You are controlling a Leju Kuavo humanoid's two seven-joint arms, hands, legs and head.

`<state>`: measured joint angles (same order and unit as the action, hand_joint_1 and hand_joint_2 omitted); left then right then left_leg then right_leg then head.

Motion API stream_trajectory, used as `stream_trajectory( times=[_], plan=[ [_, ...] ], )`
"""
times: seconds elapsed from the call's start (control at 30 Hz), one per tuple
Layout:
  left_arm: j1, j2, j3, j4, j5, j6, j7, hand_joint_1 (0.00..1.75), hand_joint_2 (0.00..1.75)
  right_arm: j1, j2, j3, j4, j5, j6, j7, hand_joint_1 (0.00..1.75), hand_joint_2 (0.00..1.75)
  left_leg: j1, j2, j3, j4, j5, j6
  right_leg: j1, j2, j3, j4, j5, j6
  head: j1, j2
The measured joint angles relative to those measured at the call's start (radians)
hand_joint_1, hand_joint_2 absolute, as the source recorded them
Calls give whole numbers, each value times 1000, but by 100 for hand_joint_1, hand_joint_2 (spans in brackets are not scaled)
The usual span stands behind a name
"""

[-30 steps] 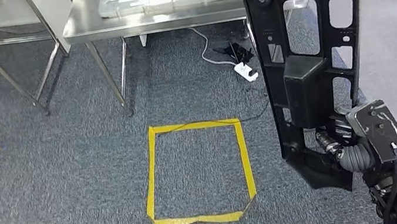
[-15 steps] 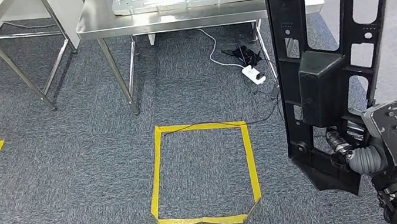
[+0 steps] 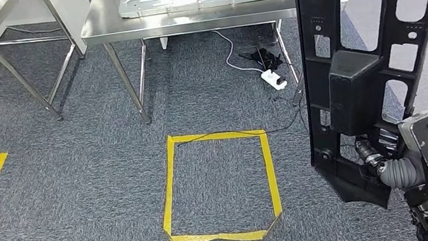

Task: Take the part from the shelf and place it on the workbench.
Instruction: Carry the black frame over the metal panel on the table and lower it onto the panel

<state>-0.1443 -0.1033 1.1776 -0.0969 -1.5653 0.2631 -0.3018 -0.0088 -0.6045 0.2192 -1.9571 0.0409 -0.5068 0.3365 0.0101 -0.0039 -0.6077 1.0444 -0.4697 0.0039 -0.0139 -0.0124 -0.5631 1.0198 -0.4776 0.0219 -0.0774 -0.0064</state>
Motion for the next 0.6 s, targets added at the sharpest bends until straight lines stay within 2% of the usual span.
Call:
stream_trajectory(
  times=[0.1, 0.17, 0.2, 0.27, 0.3, 0.33, 0.37, 0.43, 0.47, 0.5, 0.57, 0.6],
  plan=[
    [1, 0, 0, 0, -3, -9, -6, 0, 175, -1, 0, -2, -6, 4, 1, -7, 175, 175, -1, -3, 3, -8, -4, 21, 1, 0, 1, -2, -3, 16, 1, 0],
    [0, 0, 1, 0, -4, -10, -11, 0, 175, -1, 0, -6, -10, 9, 1, -7, 175, 175, 2, -3, 8, -13, -2, 34, -1, 2, -16, 36, -27, 24, 6, 0],
    [0, 0, 1, 0, -4, -11, -12, 0, 175, -1, 0, -9, -12, 12, 0, -8, 175, 175, 3, -3, 10, -14, -3, 40, -2, 5, -42, 87, -52, 27, 9, 0],
    [0, 0, 1, 0, -4, -11, -13, 0, 175, 0, 0, -13, -14, 15, 0, -8, 175, 175, 1, -4, 11, -14, -6, 47, -3, 7, -119, 226, -105, 31, 14, 0],
    [0, 0, 1, 0, -4, -11, -13, 0, 175, 1, 0, -14, -14, 15, 0, -7, 175, 175, -1, -4, 13, -14, -8, 48, -3, 7, -151, 275, -114, 31, 14, 0],
    [0, 0, 1, 0, -4, -12, -14, 0, 175, 2, 0, -14, -14, 16, 0, -7, 175, 175, -2, -5, 16, -14, -11, 49, -3, 7, -167, 290, -102, 29, 14, 0],
    [0, 0, 1, 0, -4, -13, -14, 0, 175, 3, 0, -15, -14, 16, 0, -7, 175, 175, -2, -7, 21, -14, -15, 49, -2, 8, -160, 260, -71, 26, 14, 0],
    [0, 0, 1, 0, -4, -15, -15, 0, 175, 3, 0, -17, -16, 19, 0, -7, 175, 175, -3, -10, 36, -15, -25, 45, 1, 10, -102, 126, 8, 15, 14, 0],
    [0, 0, 1, 0, -4, -17, -15, 0, 175, 3, -1, -18, -19, 22, 0, -7, 175, 175, -4, -12, 41, -14, -30, 41, 5, 11, -72, 62, 30, 9, 14, 0],
    [-1, 0, 1, 0, -4, -18, -15, 0, 175, 3, -1, -20, -22, 24, 0, -6, 175, 175, -5, -13, 44, -15, -33, 37, 8, 12, -53, 23, 39, 4, 14, 0],
    [-1, 0, 1, 0, -4, -20, -14, 0, 175, 2, -2, -23, -26, 27, 0, -6, 175, 175, -6, -14, 47, -18, -37, 27, 13, 12, -42, 3, 31, -2, 14, 0],
    [-1, 0, 1, 0, -4, -20, -14, 0, 175, 2, -2, -23, -28, 29, -1, -5, 175, 175, -6, -13, 48, -22, -39, 22, 9, 12, -38, -1, 32, -5, 13, 0]
  ],
)
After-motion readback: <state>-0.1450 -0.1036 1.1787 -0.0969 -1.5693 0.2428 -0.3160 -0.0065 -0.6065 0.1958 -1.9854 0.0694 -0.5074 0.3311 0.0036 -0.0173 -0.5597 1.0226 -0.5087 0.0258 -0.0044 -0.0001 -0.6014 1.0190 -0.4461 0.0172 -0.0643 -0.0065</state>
